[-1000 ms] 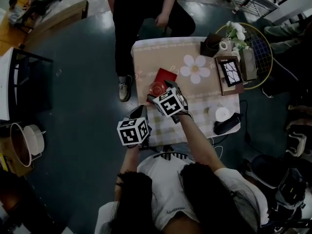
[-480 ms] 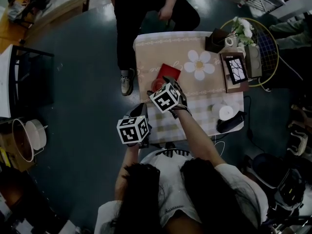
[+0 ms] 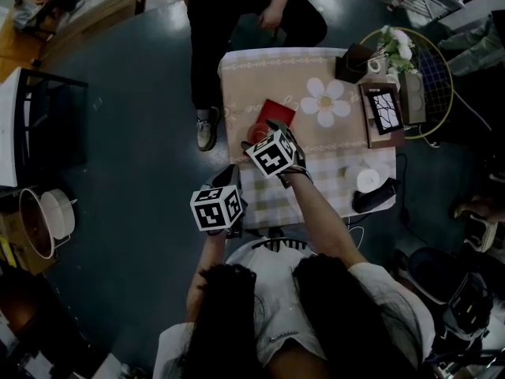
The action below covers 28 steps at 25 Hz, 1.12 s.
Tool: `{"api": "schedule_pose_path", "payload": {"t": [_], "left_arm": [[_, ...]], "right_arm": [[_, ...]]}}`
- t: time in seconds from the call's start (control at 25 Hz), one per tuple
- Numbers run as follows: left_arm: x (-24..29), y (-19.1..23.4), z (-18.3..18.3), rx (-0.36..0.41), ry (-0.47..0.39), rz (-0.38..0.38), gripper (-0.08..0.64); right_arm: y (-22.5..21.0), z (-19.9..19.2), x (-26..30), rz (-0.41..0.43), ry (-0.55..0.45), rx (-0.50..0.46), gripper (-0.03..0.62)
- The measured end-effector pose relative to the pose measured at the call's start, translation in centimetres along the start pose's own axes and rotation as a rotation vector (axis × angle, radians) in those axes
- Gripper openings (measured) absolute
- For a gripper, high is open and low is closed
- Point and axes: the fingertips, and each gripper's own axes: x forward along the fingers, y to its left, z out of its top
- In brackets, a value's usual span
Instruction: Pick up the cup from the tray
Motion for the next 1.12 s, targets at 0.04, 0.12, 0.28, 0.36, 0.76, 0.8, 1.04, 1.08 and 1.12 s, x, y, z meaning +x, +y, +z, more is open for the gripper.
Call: {"api": "schedule_pose_path", "payload": {"t": [0.04, 0.12, 0.28, 0.36, 0.76, 0.8, 1.04, 1.08, 1.12], "left_arm": [[0.0, -0.1, 0.0, 0.004, 0.003, -0.004, 0.003], [0.2, -0.3, -0.1, 0.015, 0.009, -0.007, 0.003], [0.6, -0.9, 0.2, 0.028, 0.011, -0.023, 0.004], [0.8, -1.4, 0.4, 0.040, 0.009, -0.031, 0.004], [1.7, -5.5, 0.7, 0.158, 0.028, -0.093, 0.003], [1.8, -5.9, 0.6, 0.166, 0.033, -0.098, 0.003], [2.1, -7.4, 0.8, 0.204, 0.044, -0.115, 0.003], [2.1, -7.7, 0.8, 0.211, 0.045, -0.117, 0.004], [2.2, -7.9, 0.8, 0.217, 0.048, -0.120, 0.003]], "right_arm": [[-0.1, 0.0, -0.2, 0.001, -0.006, 0.012, 0.396], [-0.2, 0.1, -0.7, -0.004, -0.014, 0.019, 0.396], [-1.0, -0.8, -1.9, -0.026, -0.021, 0.041, 0.396], [-1.6, -1.5, -2.5, -0.039, -0.020, 0.060, 0.396], [-4.7, -4.7, -5.9, -0.115, -0.020, 0.162, 0.396], [-5.0, -5.2, -6.2, -0.123, -0.017, 0.172, 0.396], [-6.5, -7.5, -7.4, -0.147, -0.009, 0.215, 0.396], [-6.8, -7.9, -7.5, -0.154, -0.005, 0.220, 0.396], [-7.1, -8.3, -7.6, -0.162, 0.002, 0.222, 0.396]]}}
